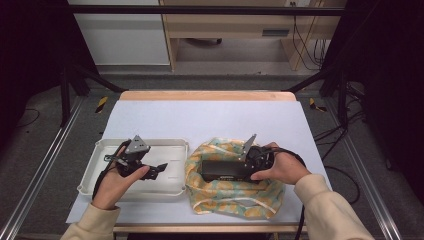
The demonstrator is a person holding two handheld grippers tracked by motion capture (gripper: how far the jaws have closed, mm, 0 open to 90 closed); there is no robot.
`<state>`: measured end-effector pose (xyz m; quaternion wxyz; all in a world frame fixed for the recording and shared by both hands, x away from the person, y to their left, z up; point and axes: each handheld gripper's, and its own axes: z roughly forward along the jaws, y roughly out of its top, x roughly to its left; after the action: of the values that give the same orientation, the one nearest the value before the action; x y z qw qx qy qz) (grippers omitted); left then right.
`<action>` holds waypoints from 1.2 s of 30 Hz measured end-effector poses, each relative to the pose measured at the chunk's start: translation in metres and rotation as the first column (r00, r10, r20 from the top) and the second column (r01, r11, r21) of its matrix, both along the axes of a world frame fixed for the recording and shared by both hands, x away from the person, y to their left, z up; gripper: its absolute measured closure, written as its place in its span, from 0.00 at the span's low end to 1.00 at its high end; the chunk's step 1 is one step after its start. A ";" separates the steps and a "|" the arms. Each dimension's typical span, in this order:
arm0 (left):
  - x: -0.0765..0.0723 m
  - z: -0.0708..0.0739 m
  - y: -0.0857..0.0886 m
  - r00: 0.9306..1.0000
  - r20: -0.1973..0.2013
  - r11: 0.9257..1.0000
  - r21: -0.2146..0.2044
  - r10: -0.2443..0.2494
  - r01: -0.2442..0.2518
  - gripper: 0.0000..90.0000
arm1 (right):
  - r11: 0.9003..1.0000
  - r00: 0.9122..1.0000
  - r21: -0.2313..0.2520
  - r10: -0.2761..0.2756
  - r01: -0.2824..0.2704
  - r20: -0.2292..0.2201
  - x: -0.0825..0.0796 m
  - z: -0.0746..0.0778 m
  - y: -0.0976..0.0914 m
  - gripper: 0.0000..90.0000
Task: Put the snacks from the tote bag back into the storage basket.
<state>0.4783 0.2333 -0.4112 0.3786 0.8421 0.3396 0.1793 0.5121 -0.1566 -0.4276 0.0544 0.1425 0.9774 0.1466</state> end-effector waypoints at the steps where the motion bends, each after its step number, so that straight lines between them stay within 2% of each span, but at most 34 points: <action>1: 0.000 0.000 0.001 1.000 -0.001 1.000 0.000 0.002 -0.002 0.13 | 1.000 1.000 -0.005 0.003 -0.003 -0.002 0.001 -0.001 0.000 0.38; 12: -0.003 0.001 0.004 1.000 -0.008 1.000 -0.004 0.007 -0.007 0.13 | 0.999 0.999 -0.008 0.042 -0.042 0.004 -0.001 -0.001 -0.003 0.45; 17: -0.003 0.001 0.004 1.000 -0.010 1.000 0.000 0.002 -0.002 0.13 | 0.999 0.999 0.020 0.050 -0.050 0.014 -0.003 -0.001 -0.007 0.46; 20: -0.003 0.001 0.005 1.000 -0.010 1.000 -0.004 0.006 -0.006 0.13 | 0.995 0.997 0.070 0.073 -0.076 0.035 -0.007 0.005 -0.011 0.48; 27: -0.003 0.002 0.007 1.000 -0.012 1.000 -0.005 0.009 -0.009 0.13 | 0.987 0.994 0.129 0.090 -0.098 0.067 -0.014 0.017 -0.018 0.48; 36: 0.000 0.001 0.012 1.000 -0.026 1.000 -0.006 0.016 -0.016 0.13 | 0.983 0.991 0.158 0.072 -0.090 0.114 -0.028 0.033 -0.032 0.48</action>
<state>0.4782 0.2452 -0.4106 0.3752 0.8405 0.3517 0.1705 0.4842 -0.1885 -0.3941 0.0892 0.0985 0.9628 0.2352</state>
